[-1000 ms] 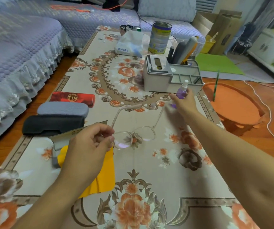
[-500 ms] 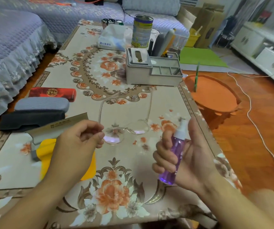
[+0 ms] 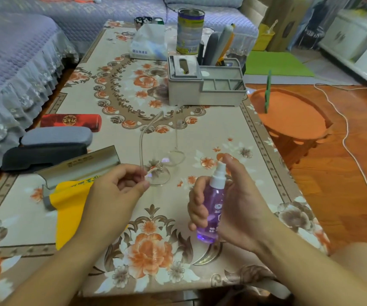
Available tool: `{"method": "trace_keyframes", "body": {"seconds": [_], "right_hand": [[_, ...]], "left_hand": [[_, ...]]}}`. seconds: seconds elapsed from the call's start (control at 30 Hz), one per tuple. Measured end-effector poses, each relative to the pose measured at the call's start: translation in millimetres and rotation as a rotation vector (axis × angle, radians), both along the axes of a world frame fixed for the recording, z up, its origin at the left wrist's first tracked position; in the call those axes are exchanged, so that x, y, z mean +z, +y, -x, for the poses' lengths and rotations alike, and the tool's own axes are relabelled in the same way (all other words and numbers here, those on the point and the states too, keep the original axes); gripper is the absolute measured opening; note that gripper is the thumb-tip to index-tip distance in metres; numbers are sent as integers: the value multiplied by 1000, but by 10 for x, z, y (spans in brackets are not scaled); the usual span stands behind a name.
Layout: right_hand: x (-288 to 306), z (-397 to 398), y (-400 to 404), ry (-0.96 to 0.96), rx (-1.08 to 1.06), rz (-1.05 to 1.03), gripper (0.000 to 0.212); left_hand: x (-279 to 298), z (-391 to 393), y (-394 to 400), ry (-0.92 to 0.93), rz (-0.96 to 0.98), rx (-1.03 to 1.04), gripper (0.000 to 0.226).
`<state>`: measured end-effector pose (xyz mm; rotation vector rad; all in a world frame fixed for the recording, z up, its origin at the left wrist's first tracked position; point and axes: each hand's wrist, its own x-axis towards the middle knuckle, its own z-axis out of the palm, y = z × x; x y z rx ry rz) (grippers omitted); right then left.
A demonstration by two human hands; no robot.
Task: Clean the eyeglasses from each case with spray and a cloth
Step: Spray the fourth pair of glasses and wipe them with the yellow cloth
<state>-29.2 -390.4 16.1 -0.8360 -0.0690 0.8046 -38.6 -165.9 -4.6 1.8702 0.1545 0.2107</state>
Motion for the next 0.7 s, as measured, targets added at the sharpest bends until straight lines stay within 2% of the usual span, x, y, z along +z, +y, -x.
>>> {"method": "trace_keyframes", "body": {"seconds": [0.07,0.1,0.2,0.3,0.43,0.6,0.7], "right_hand": [[27,21,9,-48,-91,204,76],[40,35,18,-72,-143,303,75],[48,59,50,-192,-287,616,71],[53,72,72,-252,-337,767,77],[119,140,129,-320,-314,807,83],[203,158,205,-365,-323,821,98],[199,126,193,-393,-401,837,89]], "left_hand": [[-28,0,-19,-25,-62,-18,22],[-37,4,-22,-71,-152,-21,20],[-44,-11,25,-357,-570,-86,13],[-37,-29,83,-542,-765,-163,10],[10,9,52,-653,-847,-164,12],[19,41,13,-691,-828,-197,10],[20,47,-6,-685,-769,-189,10]]}}
